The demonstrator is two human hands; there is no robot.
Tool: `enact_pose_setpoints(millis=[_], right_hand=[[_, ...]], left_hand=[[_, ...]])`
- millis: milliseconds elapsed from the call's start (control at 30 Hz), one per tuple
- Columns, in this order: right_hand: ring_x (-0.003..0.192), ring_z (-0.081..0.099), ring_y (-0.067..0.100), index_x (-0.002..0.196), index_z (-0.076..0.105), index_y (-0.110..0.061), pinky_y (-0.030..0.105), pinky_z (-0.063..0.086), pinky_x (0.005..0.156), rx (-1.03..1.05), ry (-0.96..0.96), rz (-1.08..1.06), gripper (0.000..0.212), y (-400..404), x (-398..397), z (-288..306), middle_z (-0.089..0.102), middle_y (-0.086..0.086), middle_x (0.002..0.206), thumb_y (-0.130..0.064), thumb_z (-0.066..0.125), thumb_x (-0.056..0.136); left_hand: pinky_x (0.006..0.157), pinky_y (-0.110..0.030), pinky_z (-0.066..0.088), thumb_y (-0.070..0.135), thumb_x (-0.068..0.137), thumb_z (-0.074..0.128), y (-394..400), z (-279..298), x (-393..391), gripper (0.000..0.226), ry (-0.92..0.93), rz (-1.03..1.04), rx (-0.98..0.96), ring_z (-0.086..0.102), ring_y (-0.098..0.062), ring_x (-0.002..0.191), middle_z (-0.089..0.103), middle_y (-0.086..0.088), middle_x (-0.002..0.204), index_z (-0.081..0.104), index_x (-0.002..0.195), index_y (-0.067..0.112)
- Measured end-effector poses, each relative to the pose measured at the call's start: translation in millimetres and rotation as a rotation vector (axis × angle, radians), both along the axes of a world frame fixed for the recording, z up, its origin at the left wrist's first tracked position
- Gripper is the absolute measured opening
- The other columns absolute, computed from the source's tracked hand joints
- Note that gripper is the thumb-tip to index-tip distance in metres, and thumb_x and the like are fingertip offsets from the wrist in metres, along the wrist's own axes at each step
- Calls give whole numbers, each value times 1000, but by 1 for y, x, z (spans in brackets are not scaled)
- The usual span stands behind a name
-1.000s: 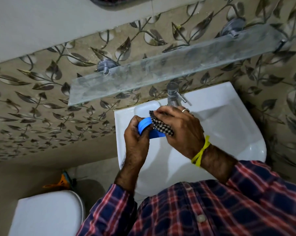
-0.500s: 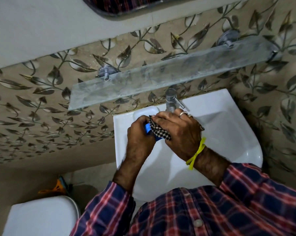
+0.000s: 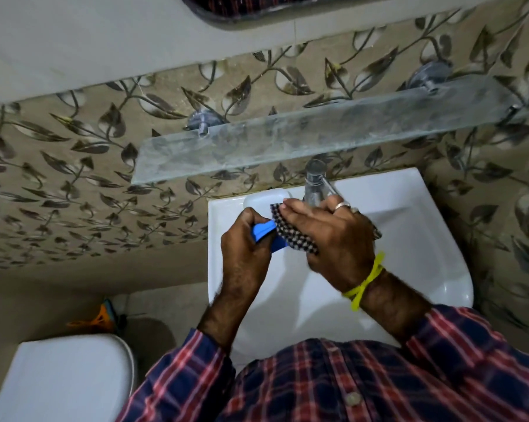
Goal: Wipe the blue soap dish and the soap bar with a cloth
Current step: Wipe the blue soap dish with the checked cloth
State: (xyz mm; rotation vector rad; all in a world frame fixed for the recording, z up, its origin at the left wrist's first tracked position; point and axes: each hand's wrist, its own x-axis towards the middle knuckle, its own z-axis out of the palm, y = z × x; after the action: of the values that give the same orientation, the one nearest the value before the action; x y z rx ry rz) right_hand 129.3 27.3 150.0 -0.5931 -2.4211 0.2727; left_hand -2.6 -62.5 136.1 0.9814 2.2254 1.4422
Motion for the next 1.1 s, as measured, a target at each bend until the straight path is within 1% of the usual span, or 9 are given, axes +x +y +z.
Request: enact_pose_setpoints(millis=[167,267,400,533,700,833,900,1000,1100], right_hand=[[80,60,34,123,69,-12,40,56,76,-7,-13,16,43,-11,-6,0,68,0,129,-2,56,83],[84,61,36,122,70,-12,40,55,79,-50,-10,-21,49,2,-2,0,69,1,128,1,56,77],[86,63,36,121,70,-11,40,56,80,-78,-18,-11,48,-1,-8,6,69,2,126,0,53,77],[83,60,31,126,68,-15,39,56,79,-63,-11,-1,50,2,1,3,67,-2,130,-3,52,80],[86,59,31,130,64,-14,38,53,86,-51,-24,-51,46,-2,-4,-1,64,-1,135,-12,58,85],[84,65,34,119,72,-12,39,57,80,-45,52,-43,40,11,1,-3,72,4,121,-8,51,84],[87,67,35,115,74,-9,40,58,79,-37,56,-49,37,16,0,-3,74,6,118,-6,55,83],[88,68,35,114,74,-8,40,57,82,-6,87,-33,38,14,-6,-1,74,6,118,-1,62,79],[92,67,32,120,71,-10,38,55,86,-12,132,-31,47,6,-3,-5,70,4,125,4,57,77]], left_hand=[[57,-35,46,-12,77,70,2,-1,-8,36,17,29,17,48,-10,62,53,8,66,49,71,16],[58,-23,42,-8,80,71,-4,1,-2,32,87,-35,9,51,-3,62,55,11,66,51,74,15],[61,-30,43,-10,81,71,-1,-3,-4,35,44,-4,29,50,-8,64,55,6,69,51,72,17],[60,-9,41,-9,80,74,-4,-3,-8,37,59,-28,95,56,3,65,59,7,70,53,72,19],[68,-20,51,-4,81,76,-3,-13,-6,35,-191,9,175,62,-8,70,67,7,74,55,73,22],[70,-31,53,-1,84,77,-5,-10,-5,33,-242,-57,128,63,-18,77,69,4,77,55,74,23],[71,-35,51,5,85,78,2,-7,-1,24,-112,-103,-21,62,-17,78,67,3,81,58,83,19],[62,-30,39,19,84,75,16,7,-2,16,313,-116,-349,54,-19,70,56,9,68,60,81,23],[58,-33,42,16,80,73,18,13,-4,14,361,-83,-370,59,-30,68,63,-3,63,64,71,21]])
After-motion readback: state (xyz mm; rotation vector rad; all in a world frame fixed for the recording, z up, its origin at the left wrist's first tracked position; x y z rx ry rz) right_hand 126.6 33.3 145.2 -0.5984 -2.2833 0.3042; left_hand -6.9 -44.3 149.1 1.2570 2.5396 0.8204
